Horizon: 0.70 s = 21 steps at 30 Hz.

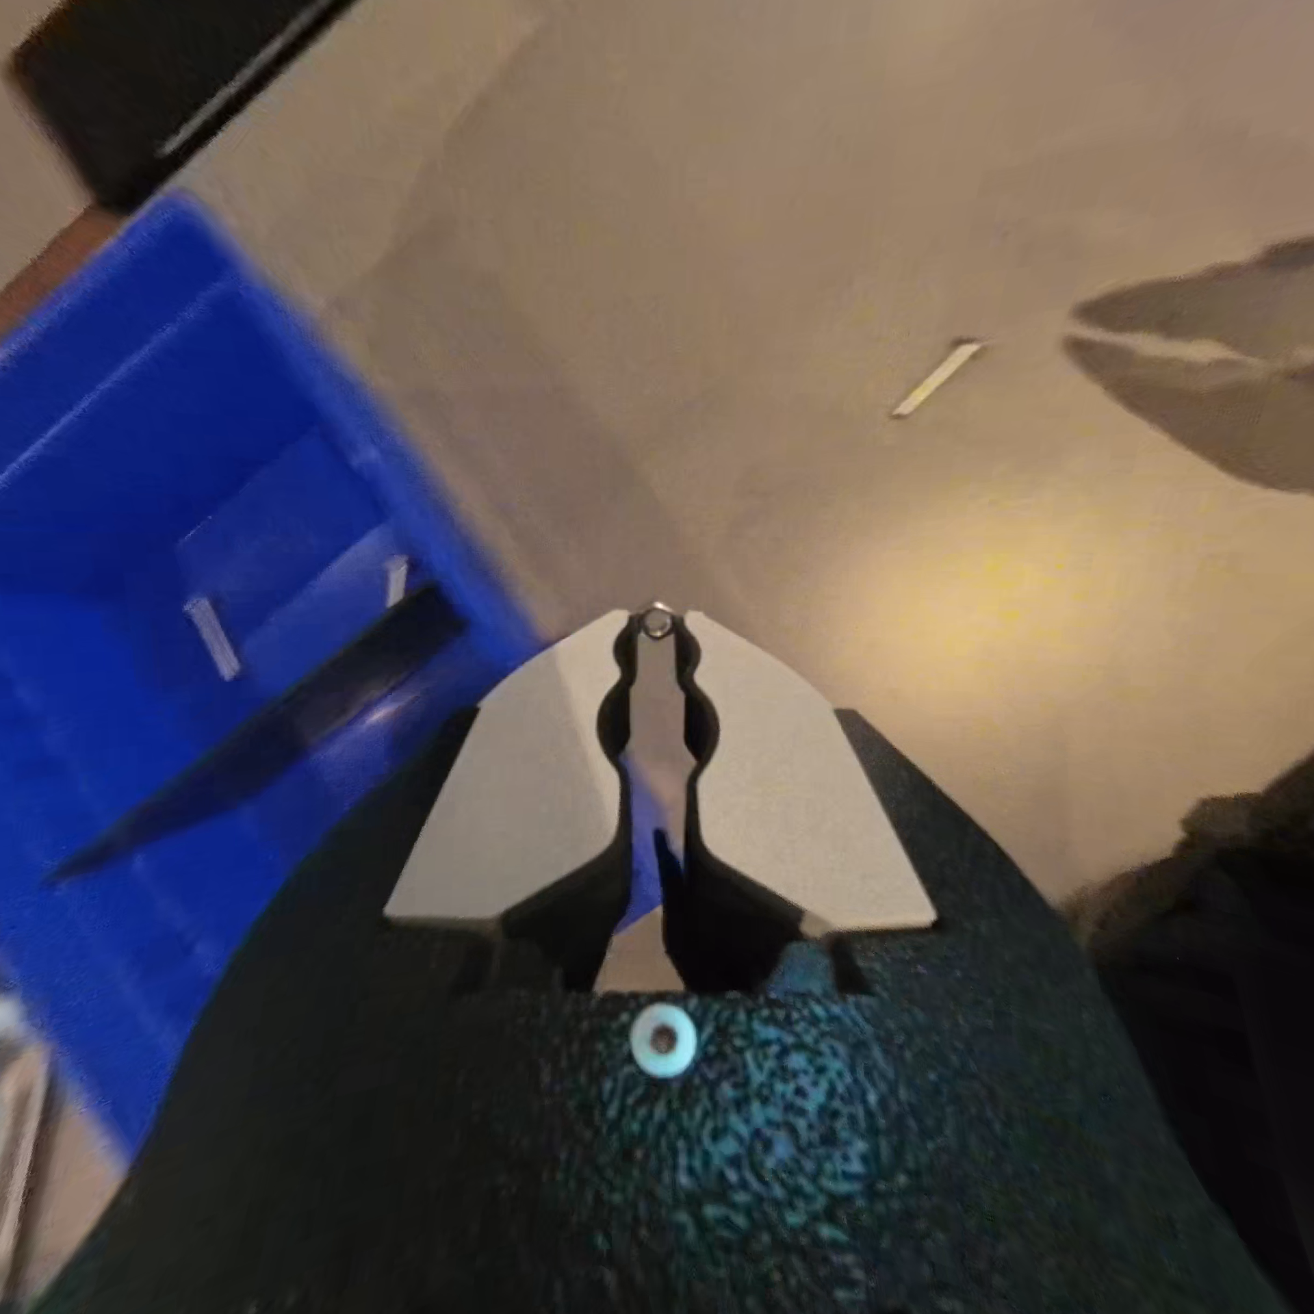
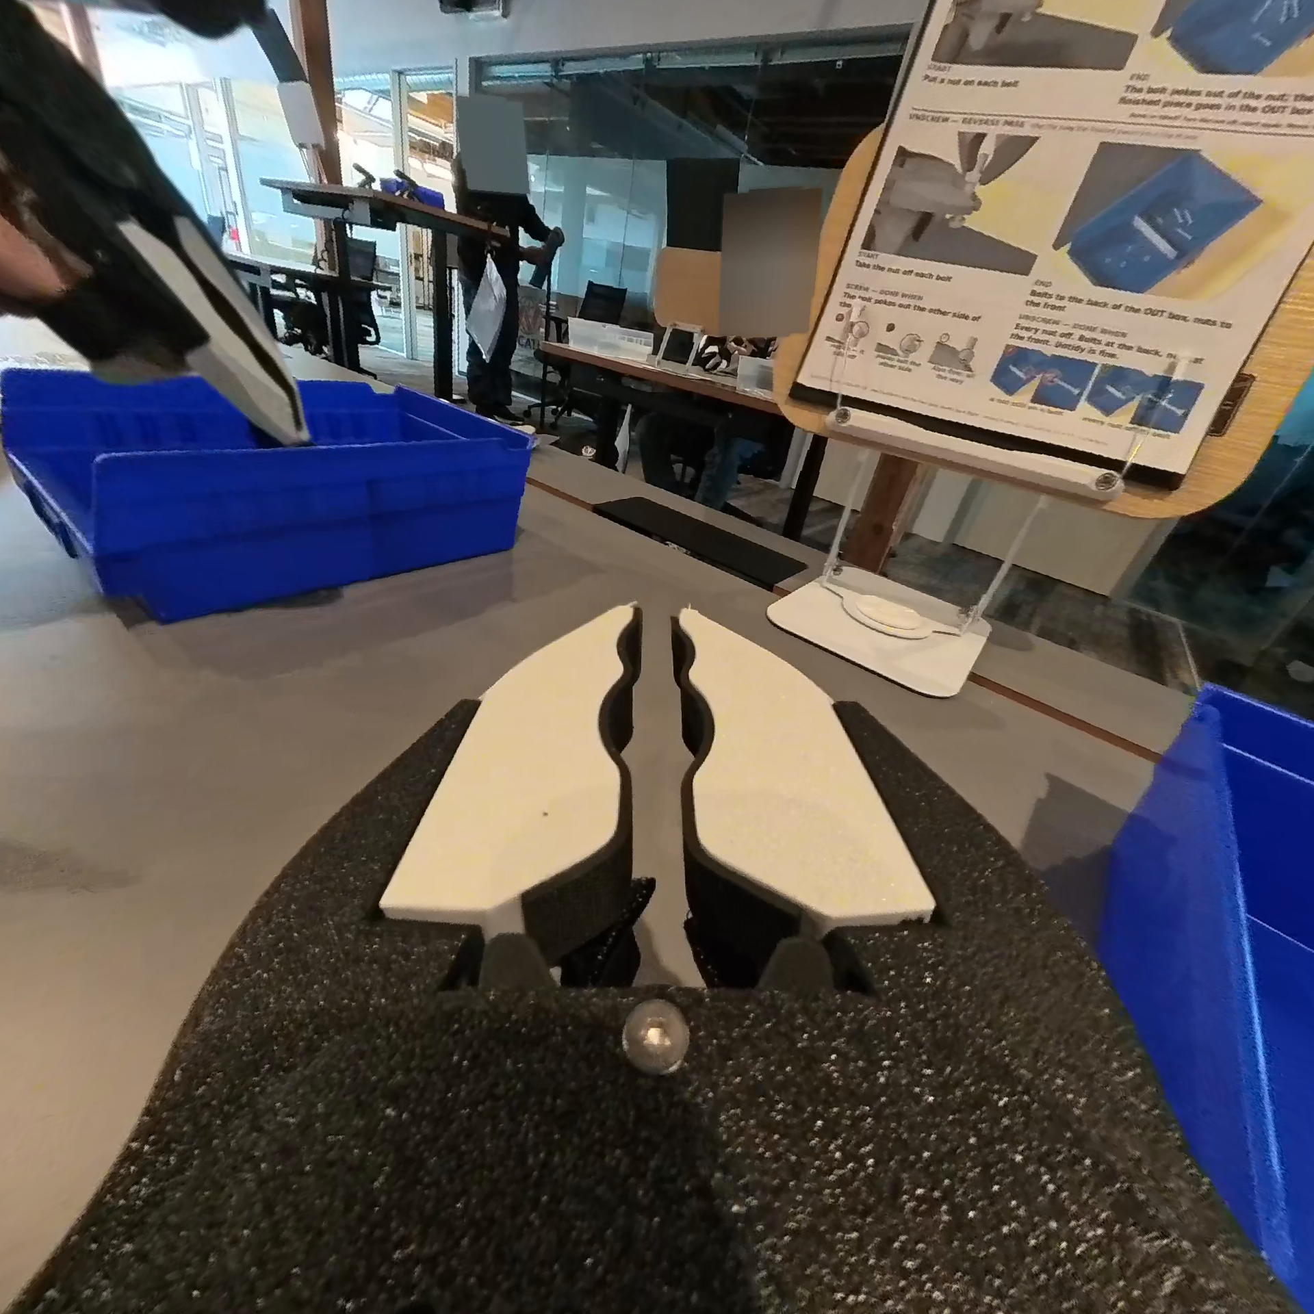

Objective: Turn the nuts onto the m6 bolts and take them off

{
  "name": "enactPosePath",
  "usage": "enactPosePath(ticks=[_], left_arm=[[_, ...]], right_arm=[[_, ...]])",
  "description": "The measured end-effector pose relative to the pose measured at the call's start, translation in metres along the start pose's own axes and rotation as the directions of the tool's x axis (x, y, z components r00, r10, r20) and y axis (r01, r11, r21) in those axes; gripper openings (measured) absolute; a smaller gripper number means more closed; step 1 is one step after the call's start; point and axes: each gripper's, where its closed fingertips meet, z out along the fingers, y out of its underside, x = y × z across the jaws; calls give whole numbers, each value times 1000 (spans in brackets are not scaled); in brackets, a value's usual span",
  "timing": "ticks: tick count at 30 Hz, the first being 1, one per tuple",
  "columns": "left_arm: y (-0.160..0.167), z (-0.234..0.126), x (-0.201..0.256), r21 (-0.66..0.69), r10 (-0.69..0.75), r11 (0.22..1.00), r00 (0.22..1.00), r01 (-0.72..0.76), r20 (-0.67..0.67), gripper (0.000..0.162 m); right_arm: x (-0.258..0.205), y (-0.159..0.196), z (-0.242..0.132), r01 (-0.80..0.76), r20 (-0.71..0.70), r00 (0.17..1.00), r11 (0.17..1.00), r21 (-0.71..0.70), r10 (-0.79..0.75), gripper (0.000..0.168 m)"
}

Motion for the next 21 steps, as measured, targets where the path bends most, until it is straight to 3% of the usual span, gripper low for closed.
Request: enactPosePath(ticks=[3, 8, 16, 18, 21], left_arm=[[-10, 40, 50, -40, 98, 994, 988, -104, -123, 9], [-10, 98, 72, -122, 63, 989, 977, -89, -202, 9], [-3, 126, 75, -151, 43, 985, 969, -81, -242, 10], [-3, 127, 75, -132, 40, 988, 969, -74, -243, 31], [-10, 124, 75, -64, 32, 997, 967, -50, -253, 43]], right_arm=[[1, 2, 0, 15, -8, 1000, 1000, -9, -15, 7], [2, 1, 0, 7, -6, 1000, 1000, -6, -7, 7], [-1, 2, 2, 26, 4, 1000, 1000, -13, -26, 12], [-3, 1, 2, 37, 6, 999, 999, -5, -37, 20], [-11, 7, 6, 65, 54, 997, 997, -30, -63, 22]])
